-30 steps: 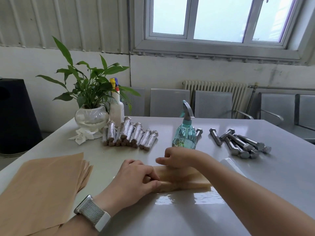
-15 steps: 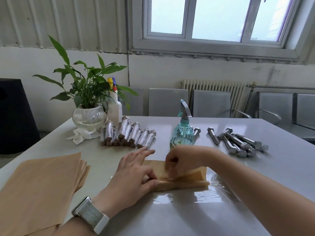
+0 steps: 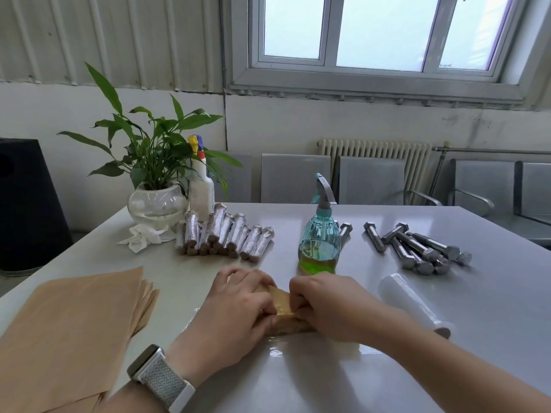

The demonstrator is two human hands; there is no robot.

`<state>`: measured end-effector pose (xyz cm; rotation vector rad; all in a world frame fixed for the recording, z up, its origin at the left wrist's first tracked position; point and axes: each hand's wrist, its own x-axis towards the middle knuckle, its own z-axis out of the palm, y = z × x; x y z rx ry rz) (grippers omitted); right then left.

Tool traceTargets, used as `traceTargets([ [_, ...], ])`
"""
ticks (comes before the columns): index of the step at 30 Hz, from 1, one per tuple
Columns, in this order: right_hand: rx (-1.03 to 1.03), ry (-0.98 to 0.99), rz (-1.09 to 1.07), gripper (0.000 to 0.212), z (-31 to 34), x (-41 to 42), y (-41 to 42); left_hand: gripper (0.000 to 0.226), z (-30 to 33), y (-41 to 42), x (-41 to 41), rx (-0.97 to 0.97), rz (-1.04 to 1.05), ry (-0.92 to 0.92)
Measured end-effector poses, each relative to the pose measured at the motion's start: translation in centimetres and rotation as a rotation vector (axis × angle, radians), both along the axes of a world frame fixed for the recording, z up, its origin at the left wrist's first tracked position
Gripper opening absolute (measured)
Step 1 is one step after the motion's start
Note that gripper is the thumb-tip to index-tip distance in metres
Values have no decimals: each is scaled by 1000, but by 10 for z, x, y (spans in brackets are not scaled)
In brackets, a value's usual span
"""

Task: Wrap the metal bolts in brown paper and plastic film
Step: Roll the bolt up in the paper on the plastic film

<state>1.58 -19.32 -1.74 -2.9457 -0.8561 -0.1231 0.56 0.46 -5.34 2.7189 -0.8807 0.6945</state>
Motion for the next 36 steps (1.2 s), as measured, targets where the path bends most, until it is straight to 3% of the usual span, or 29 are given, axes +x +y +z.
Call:
traceTargets([
  [10,-27,-27,-76,35,-5,-1,3,12,10,2,-2,27,-101,-158],
  [14,-28,-55,-72,25,-7,-2,3,46,11,1,-1,-60,-91,-47],
  [16,-31,-71,-73,30,-7,-2,4,55,16,0,4,83,-50,-16],
  [18,-53,-79,-73,32,-7,-1,5,45,23,-1,10,261,-22,15],
  [22,-75,-86,-64,18,-6,-3,5,41,26,-1,22,302,-43,153],
  [26,-83,-90,-63,11,-8,-4,4,38,24,0,20,333,-52,101],
  [30,-82,-104,-62,10,-10,-8,4,32,18,2,14,326,-84,-82],
  [36,-74,-201,-68,13,-21,-18,4,29,9,5,14,255,-138,-161],
])
